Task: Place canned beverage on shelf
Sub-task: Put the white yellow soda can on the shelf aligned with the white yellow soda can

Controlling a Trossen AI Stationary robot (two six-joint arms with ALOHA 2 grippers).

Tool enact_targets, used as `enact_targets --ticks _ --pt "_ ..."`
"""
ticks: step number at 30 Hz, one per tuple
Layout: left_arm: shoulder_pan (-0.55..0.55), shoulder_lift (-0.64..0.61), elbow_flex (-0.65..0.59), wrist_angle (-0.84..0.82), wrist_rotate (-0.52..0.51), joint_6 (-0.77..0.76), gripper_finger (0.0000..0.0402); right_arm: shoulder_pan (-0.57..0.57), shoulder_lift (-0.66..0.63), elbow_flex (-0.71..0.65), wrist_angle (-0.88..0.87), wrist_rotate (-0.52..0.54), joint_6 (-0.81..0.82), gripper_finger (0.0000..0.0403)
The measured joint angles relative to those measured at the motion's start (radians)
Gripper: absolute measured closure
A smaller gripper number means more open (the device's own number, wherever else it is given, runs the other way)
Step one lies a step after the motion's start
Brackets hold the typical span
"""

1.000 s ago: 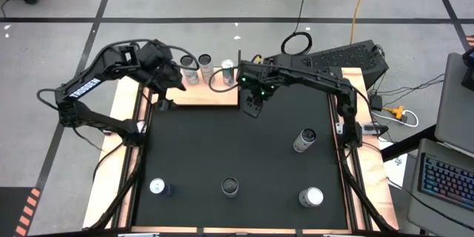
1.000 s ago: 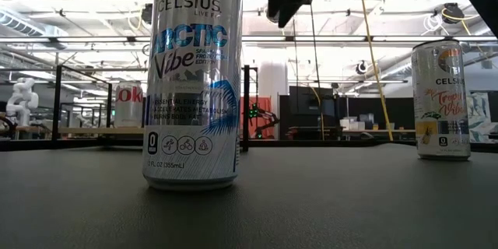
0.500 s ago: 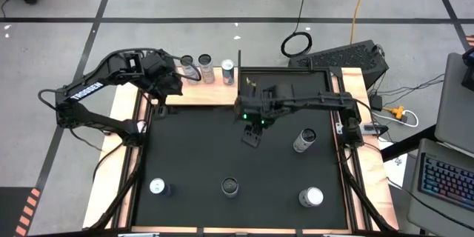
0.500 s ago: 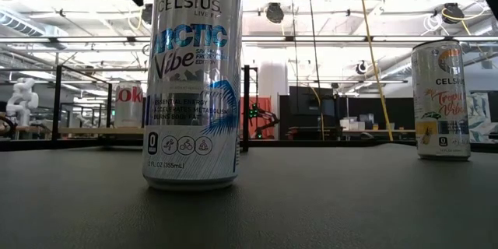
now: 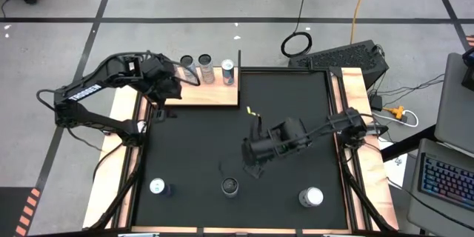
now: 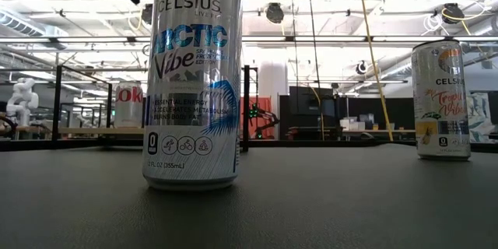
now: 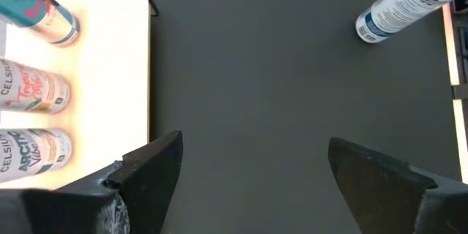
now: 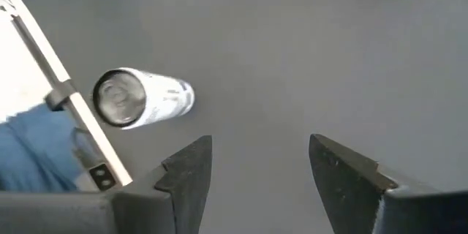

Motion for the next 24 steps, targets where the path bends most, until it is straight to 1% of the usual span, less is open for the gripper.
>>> enact_targets --ticks 3,6,11,14,18,24 --pt "-0.011 -0.007 0.000 -0.004 0.000 0.008 0.0056 0.037 0.000 0.000 0.000 0.001 0.063 0.0190" --pt "-0.015 -0.012 0.000 -0.004 0.000 0.011 0.0056 0.071 0.000 0.000 -0.001 0.029 0.094 0.0190" --pt "-0.015 -0.011 0.000 -0.005 -0.001 0.012 0.0056 0.113 0.000 0.000 0.000 0.026 0.038 0.0190" --pt "-0.015 -0.012 0.000 -0.006 -0.001 -0.001 0.0056 0.118 0.000 0.000 0.006 0.027 0.029 0.0190" --pt "-0.015 -0.012 0.000 -0.017 -0.002 -0.034 0.0056 0.110 0.000 0.000 0.037 0.058 0.058 0.0190" --pt "-0.015 -0.012 0.000 -0.020 -0.002 -0.034 0.0056 0.106 0.008 0.000 0.021 0.075 0.106 0.0190"
